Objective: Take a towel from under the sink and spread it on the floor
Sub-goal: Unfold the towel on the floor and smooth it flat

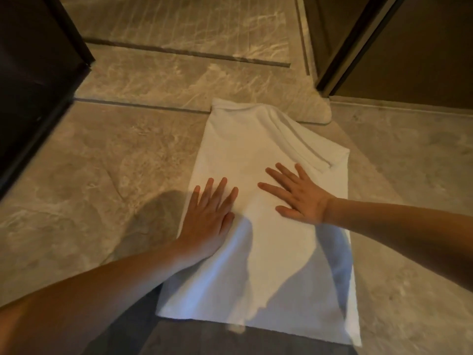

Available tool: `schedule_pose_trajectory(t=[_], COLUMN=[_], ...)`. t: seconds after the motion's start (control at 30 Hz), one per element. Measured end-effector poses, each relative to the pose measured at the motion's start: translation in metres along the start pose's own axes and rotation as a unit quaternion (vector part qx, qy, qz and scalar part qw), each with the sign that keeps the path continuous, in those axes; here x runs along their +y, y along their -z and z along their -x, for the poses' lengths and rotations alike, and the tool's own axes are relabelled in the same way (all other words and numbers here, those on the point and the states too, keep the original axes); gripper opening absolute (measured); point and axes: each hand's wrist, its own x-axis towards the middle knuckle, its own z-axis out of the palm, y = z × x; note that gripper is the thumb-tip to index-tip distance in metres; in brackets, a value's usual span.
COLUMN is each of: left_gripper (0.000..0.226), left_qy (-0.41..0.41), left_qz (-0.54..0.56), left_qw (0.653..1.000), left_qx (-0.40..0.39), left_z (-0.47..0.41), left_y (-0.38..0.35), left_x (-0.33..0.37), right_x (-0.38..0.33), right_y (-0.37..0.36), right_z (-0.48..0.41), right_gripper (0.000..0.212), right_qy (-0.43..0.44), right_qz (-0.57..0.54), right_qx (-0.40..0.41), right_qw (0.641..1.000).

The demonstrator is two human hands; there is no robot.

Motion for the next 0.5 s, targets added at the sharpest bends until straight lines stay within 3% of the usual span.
schedule_pose_trajectory(t=[0.13, 0.3, 0.37, 0.43, 0.5], left_gripper=[0.060, 0.055, 0.055, 0.056, 0.056], left_qy=[0.031, -0.088, -0.097, -0.088, -0.084], left_qz=[-0.019, -0.055, -0.050, -0.044, -0.050], left_qw=[0.999, 0.994, 0.994, 0.995, 0.995], left_qx=[-0.010, 0.025, 0.016, 0.015, 0.015], left_z=[0.000, -0.023, -0.029, -0.029, -0.029], left_y=[0.000, 0.011, 0.007, 0.001, -0.002], left_x=[0.016, -0.015, -0.022, -0.017, -0.009], right_x=[0.015, 0.013, 0.019, 0.035, 0.054], right_y=[0.008, 0.017, 0.023, 0.027, 0.028], right_z=[-0.004, -0.001, 0.003, 0.008, 0.015], right_gripper=[0.067, 0.062, 0.059, 0.057, 0.057], right_qy=[0.035, 0.012, -0.047, -0.145, -0.241], right_qz=[0.001, -0.085, -0.167, -0.181, -0.164], right_qx=[-0.012, 0.035, 0.117, 0.196, 0.202], right_qw=[0.999, 0.996, 0.978, 0.953, 0.935])
